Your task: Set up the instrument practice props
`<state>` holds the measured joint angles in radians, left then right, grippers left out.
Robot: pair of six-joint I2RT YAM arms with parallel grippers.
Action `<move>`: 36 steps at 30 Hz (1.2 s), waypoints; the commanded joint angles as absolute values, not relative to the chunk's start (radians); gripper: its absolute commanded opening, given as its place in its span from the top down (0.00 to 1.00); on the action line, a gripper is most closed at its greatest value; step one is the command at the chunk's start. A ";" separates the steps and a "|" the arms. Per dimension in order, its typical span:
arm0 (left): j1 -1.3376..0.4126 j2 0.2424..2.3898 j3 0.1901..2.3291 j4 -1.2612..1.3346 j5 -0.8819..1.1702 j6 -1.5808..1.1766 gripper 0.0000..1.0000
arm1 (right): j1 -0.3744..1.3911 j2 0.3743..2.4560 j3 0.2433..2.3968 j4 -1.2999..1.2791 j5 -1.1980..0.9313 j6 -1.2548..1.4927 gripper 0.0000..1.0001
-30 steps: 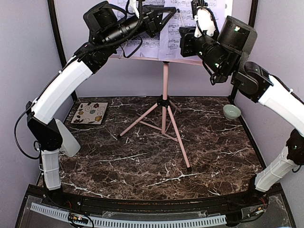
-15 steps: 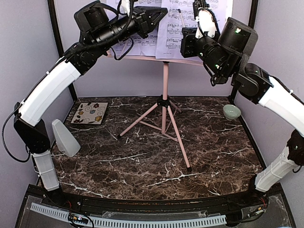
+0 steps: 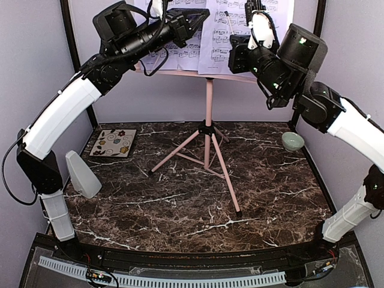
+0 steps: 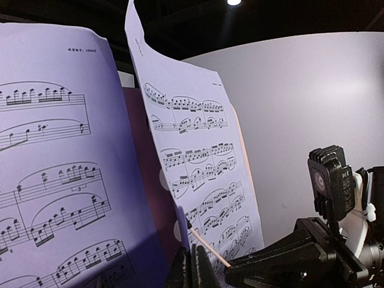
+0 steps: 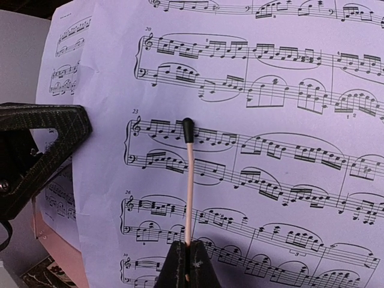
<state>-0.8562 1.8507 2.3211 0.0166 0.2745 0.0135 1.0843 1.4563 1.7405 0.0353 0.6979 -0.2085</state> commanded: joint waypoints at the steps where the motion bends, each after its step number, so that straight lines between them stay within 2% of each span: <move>1: -0.867 1.859 2.336 0.056 0.290 -0.015 1.00 | 1.087 1.420 1.731 0.095 0.676 -0.219 1.00; 14: -0.884 1.853 2.329 0.061 0.274 -0.015 1.00 | 1.088 1.410 1.718 0.089 0.679 -0.204 1.00; 17: -0.885 1.834 2.321 0.057 0.254 -0.009 0.97 | 1.087 1.410 1.719 0.088 0.682 -0.201 1.00; 18: -0.886 1.823 2.312 0.058 0.245 -0.007 0.92 | 1.087 1.411 1.721 0.089 0.687 -0.199 1.00; 20: -0.887 1.798 2.291 0.058 0.230 0.000 0.80 | 1.087 1.411 1.721 0.087 0.691 -0.197 0.92; 25: -0.890 1.726 2.226 0.050 0.175 0.027 0.63 | 1.087 1.402 1.710 0.082 0.689 -0.187 0.83; 36: -0.890 1.544 2.016 -0.006 0.091 0.078 0.49 | 1.090 1.368 1.699 0.086 0.621 -0.184 0.43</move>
<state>-0.8848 1.6146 2.0605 0.0132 0.1429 0.0444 1.0843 1.3968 1.7008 0.0540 0.6579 -0.1875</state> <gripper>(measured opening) 0.482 0.515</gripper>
